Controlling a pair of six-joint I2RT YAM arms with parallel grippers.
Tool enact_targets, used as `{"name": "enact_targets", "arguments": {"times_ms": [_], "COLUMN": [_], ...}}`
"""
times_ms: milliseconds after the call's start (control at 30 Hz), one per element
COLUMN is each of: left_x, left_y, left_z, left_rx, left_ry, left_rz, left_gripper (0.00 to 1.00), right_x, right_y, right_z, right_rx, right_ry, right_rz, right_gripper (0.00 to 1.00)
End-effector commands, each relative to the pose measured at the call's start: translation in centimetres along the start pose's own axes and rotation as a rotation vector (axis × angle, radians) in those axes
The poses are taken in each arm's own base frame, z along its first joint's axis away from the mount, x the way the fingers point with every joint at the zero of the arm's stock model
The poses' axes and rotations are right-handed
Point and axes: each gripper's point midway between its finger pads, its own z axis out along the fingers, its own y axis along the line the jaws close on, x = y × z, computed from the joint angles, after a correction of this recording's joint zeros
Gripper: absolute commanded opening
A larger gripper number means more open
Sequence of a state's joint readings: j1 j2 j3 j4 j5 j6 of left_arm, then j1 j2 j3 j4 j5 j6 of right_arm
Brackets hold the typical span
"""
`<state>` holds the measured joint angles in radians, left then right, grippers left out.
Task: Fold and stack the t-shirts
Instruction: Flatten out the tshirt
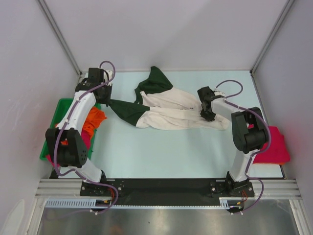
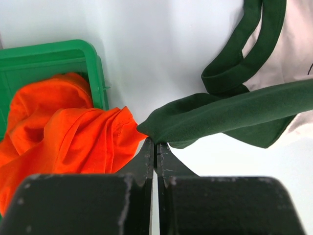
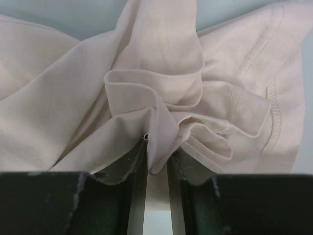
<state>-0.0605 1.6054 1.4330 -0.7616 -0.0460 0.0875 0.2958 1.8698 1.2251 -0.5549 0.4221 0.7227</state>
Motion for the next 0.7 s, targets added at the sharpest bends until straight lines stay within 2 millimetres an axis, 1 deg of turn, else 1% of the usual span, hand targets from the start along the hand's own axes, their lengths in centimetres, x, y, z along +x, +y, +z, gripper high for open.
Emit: {"name": "enact_targets", "arguments": {"times_ms": [0,33,100,133,233,333,433,467,533,667], "left_x": [-0.9,-1.0,-1.1,-1.1,-0.9,-0.8,-0.9,-0.8,-0.8,-0.6], "left_y": [-0.1,0.0,0.0,0.1,-0.1,-0.1,-0.1,0.0,0.0,-0.1], "left_z": [-0.4,-0.5,-0.6,-0.6,-0.5,-0.4,-0.4,-0.3,-0.3,-0.2], "left_rx": [0.014,0.011,0.009,0.008,0.014,0.014,0.012,0.010,0.010,0.012], "left_ry": [-0.047,-0.052,-0.056,-0.054,-0.050,-0.046,-0.049,-0.044,-0.044,-0.039], "left_rz": [0.004,0.007,0.010,0.009,0.009,0.009,0.012,0.013,0.018,0.018], "left_gripper": [0.00,0.00,0.00,0.00,0.00,0.00,0.00,0.00,0.00,0.00], "right_x": [-4.4,-6.6,-8.6,-10.0,-11.5,-11.2,-10.2,-9.6,-9.2,-8.3], "right_y": [2.0,2.9,3.0,3.6,4.2,4.2,3.7,3.3,2.9,1.6], "right_z": [-3.1,-4.4,-5.4,-6.3,-7.1,-6.7,-6.2,-5.8,-5.9,-5.9], "right_rx": [-0.115,-0.141,-0.135,-0.151,-0.160,-0.147,-0.131,-0.121,-0.115,-0.096], "right_ry": [-0.143,-0.192,-0.235,-0.262,-0.290,-0.272,-0.255,-0.244,-0.240,-0.241], "right_rz": [0.015,0.029,0.021,0.030,0.023,0.013,0.011,0.007,0.010,0.017], "right_gripper": [0.28,0.29,0.32,0.33,0.36,0.37,0.40,0.40,0.40,0.41]}}
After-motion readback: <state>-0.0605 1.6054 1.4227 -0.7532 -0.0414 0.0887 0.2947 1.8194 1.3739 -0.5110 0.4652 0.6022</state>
